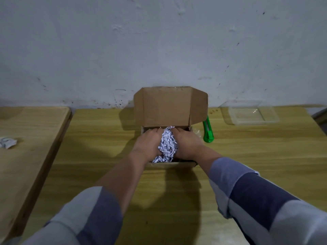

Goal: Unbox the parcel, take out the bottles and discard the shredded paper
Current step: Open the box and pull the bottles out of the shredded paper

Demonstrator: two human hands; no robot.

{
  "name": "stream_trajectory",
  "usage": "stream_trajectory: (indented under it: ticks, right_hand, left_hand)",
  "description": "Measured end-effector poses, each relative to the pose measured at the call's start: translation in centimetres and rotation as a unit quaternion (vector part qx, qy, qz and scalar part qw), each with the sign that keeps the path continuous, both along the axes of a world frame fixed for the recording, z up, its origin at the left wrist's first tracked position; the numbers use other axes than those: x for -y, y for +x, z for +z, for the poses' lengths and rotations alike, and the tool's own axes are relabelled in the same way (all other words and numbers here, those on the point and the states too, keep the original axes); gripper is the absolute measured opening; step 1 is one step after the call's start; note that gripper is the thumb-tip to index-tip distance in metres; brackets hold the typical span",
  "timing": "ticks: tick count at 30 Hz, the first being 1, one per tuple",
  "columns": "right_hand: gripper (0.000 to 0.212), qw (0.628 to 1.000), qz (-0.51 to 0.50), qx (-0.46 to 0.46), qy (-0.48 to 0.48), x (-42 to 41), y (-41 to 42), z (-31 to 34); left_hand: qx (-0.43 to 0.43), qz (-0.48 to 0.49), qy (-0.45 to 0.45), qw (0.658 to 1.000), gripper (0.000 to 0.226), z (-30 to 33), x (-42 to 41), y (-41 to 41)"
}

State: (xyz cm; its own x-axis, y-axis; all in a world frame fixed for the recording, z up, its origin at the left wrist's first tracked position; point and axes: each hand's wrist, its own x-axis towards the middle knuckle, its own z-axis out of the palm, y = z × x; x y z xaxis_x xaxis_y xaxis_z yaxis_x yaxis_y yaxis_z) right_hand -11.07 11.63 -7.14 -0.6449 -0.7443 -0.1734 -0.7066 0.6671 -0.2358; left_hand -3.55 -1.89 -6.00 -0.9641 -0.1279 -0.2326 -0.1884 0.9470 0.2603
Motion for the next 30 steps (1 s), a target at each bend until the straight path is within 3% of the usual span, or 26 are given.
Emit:
stream_trajectory:
  ticks: [6, 16, 22, 30]
  right_hand:
    - [0.077, 0.999, 0.005, -0.037, -0.025, 0.8, 0.6, 4.6]
    - [0.079, 0.993, -0.053, -0.080, -0.067, -3.5, 1.5, 11.9]
    - [0.073, 0.990, -0.115, -0.072, -0.047, -11.2, 2.1, 12.1]
    - [0.073, 0.984, -0.170, 0.021, -0.050, -22.1, 2.0, 6.7]
  left_hand:
    - [-0.062, 0.010, 0.009, 0.998, 0.078, 3.8, 1.1, 0.9]
    - [-0.167, -0.060, 0.040, 0.983, 0.066, 10.4, -1.7, 0.5]
    - [-0.143, -0.110, 0.084, 0.980, 0.054, 10.6, -8.8, -0.6]
    - [-0.064, -0.127, 0.098, 0.985, 0.059, 4.7, -19.6, -2.6]
